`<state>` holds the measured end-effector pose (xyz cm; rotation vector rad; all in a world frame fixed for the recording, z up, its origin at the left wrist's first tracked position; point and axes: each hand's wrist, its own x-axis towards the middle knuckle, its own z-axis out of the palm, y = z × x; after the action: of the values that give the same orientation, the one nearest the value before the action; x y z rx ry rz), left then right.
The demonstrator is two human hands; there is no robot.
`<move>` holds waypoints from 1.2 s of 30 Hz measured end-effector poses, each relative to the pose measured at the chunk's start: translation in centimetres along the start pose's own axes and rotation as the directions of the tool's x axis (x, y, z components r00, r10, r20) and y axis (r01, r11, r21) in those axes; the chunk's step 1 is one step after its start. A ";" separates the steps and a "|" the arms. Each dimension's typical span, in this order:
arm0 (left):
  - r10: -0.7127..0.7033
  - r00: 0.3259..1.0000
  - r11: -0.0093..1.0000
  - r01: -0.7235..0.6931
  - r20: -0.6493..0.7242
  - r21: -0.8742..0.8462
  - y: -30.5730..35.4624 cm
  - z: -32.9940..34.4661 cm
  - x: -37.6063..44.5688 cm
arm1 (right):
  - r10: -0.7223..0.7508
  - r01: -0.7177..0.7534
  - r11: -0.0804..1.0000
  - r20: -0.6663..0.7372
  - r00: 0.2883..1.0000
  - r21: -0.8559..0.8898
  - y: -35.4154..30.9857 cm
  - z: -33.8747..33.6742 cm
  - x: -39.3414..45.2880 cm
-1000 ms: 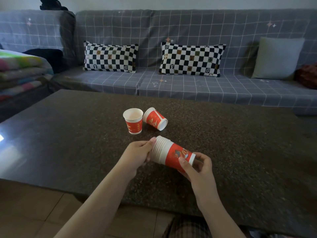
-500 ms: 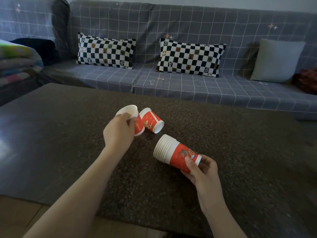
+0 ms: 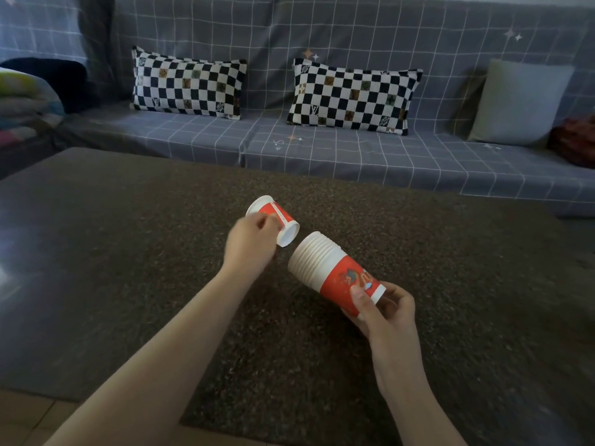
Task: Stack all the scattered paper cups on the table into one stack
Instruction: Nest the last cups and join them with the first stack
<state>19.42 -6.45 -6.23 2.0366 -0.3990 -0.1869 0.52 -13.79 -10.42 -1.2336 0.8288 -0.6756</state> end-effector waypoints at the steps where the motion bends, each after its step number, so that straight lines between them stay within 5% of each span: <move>1: 0.039 0.992 0.997 -0.031 -0.122 0.069 -0.3 0.1 1.3 | 0.006 -0.006 1.000 -0.005 1.000 -0.001 0.1 -0.1 0.2; 3: 0.062 0.976 0.987 -0.028 -0.211 0.159 -0.9 0.3 3.6 | 0.013 -0.014 1.000 -0.023 1.000 -0.022 0.5 -0.4 0.6; 6: -0.001 0.994 0.981 0.022 -0.108 0.191 -1.6 0.9 6.0 | 0.017 -0.019 0.999 -0.049 0.999 -0.039 0.7 -0.6 1.0; 15: 0.157 0.987 0.986 -0.155 0.035 -0.070 -0.3 1.8 1.9 | -0.030 0.014 0.995 -0.158 0.987 -0.099 0.3 -1.4 0.8; 26: 0.270 0.951 0.960 -0.253 0.149 -0.120 6.6 1.5 -8.2 | 0.012 0.033 0.980 -0.224 0.975 0.195 -2.0 -7.8 -5.6; 36: 0.411 0.807 0.910 -0.390 0.425 -0.138 12.9 7.0 -18.0 | -0.084 0.172 0.949 -0.315 0.945 0.264 -4.0 -15.8 -10.7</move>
<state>-2.09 -11.42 1.10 1.8033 -1.0961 -0.4002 -18.58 -14.24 -6.51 -0.9365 0.8666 -1.0731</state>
